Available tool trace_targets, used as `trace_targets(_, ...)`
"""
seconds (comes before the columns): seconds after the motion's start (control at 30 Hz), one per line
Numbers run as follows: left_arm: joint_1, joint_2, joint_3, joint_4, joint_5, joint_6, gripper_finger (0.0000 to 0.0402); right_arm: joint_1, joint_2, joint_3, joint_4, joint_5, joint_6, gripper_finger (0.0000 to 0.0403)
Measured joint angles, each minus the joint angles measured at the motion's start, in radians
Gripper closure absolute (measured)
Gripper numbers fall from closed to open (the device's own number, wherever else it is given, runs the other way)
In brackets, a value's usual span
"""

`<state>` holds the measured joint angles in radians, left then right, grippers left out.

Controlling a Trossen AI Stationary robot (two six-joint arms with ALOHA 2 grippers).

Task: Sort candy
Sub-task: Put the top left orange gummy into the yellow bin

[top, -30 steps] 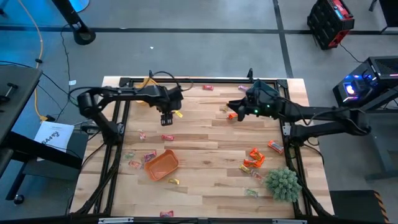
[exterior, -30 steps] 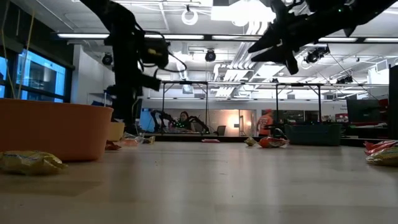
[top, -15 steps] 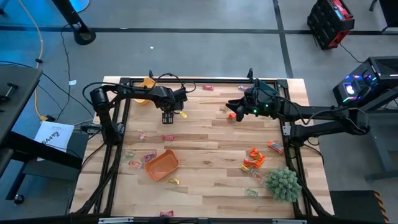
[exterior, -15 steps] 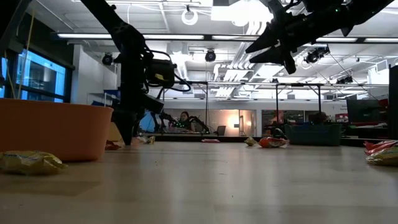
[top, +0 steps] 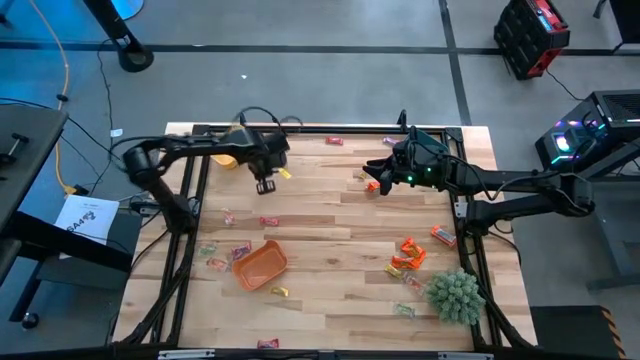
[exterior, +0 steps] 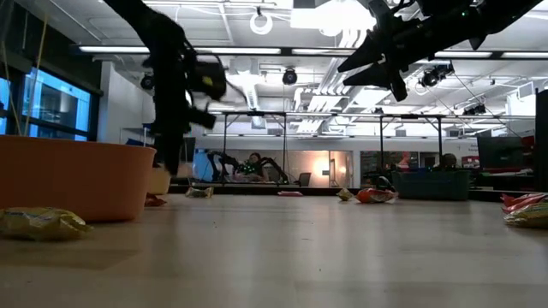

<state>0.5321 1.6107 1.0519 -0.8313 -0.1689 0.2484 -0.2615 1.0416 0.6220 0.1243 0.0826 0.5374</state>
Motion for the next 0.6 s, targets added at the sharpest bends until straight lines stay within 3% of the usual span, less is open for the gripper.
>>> trace_targets(0.23, 0.144, -0.187, 0.002, 0.021, -0.173, -0.147, 0.0393, -0.001, 0.0, 0.0, 0.015, 0.002, 0.0, 0.0265)
trace_targets(0.43, 0.316, -0.182, 0.002, -0.045, -0.192, -0.301, 0.0386, 0.0, 0.0, 0.0, 0.019, 0.002, 0.003, 0.0265)
trace_targets(0.6, 0.391, -0.147, 0.002, -0.063, -0.23, -0.397, 0.0351, 0.0, 0.0, 0.0, 0.021, 0.002, 0.003, 0.0265)
